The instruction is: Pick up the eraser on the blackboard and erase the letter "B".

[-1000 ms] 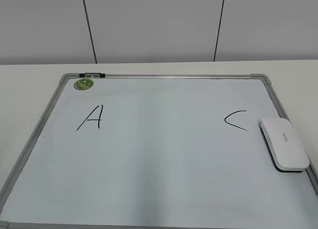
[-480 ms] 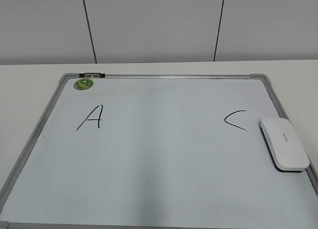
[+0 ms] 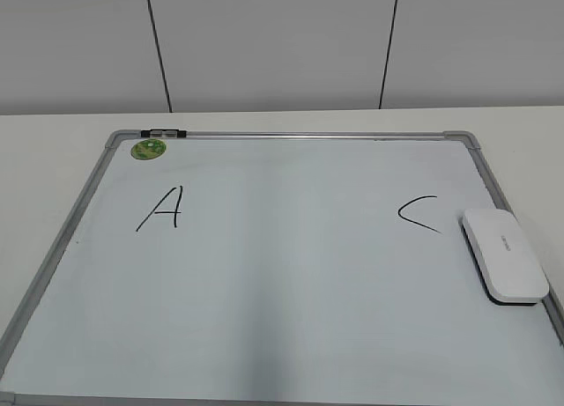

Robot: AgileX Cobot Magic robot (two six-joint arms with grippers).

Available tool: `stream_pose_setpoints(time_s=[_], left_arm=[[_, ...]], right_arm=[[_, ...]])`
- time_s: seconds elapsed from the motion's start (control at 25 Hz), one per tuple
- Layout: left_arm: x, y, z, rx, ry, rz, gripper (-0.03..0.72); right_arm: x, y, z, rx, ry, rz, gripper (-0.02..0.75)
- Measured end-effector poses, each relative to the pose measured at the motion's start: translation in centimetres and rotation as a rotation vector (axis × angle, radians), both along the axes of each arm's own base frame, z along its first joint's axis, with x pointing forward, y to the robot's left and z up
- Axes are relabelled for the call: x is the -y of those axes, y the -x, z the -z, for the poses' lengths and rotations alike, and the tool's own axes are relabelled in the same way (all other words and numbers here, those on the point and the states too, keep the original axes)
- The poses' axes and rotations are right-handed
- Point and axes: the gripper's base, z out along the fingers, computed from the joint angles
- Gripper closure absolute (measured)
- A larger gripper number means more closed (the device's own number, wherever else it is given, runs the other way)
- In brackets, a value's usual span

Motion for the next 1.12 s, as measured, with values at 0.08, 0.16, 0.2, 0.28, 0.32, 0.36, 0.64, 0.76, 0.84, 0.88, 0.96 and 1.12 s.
stream_pose_setpoints(time_s=[0.08,0.16,0.2,0.28,0.32,0.36,0.64,0.76,0.84,0.88,0.96,1.12], left_arm=[[0.0,0.0,0.0,0.0,0.0,0.0,0.252],[0.0,0.01,0.01,-0.002,0.0,0.0,0.251],[0.0,0.01,0.01,-0.002,0.0,0.0,0.252],[0.0,0.01,0.01,-0.002,0.0,0.0,0.252],[0.0,0.01,0.01,-0.002,0.0,0.0,0.252],[0.0,0.02,0.03,-0.004,0.0,0.0,0.252],[0.0,0.02,0.03,-0.004,0.0,0.0,0.252],[0.0,0.02,0.03,-0.004,0.0,0.0,0.252],[0.0,0.02,0.03,-0.004,0.0,0.0,0.252],[0.0,0.02,0.03,-0.004,0.0,0.0,0.252],[0.0,0.02,0.03,-0.004,0.0,0.0,0.251],[0.0,0.02,0.03,-0.004,0.0,0.0,0.252]], right_arm=[[0.0,0.1,0.02,0.004,0.0,0.0,0.164],[0.0,0.15,0.03,0.007,0.0,0.0,0.164],[0.0,0.15,0.04,0.005,0.0,0.0,0.164],[0.0,0.11,0.18,-0.002,0.001,-0.001,0.164],[0.0,0.06,0.33,-0.009,0.002,-0.001,0.164],[0.0,0.03,0.45,-0.014,0.002,-0.001,0.164],[0.0,0.01,0.49,-0.016,0.002,-0.001,0.164],[0.0,0.01,0.49,-0.016,0.002,-0.001,0.164],[0.0,0.01,0.49,-0.017,0.002,-0.001,0.164],[0.0,0.01,0.49,-0.017,0.002,-0.001,0.164],[0.0,0.01,0.49,-0.017,0.002,-0.001,0.164],[0.0,0.01,0.49,-0.017,0.002,-0.001,0.164]])
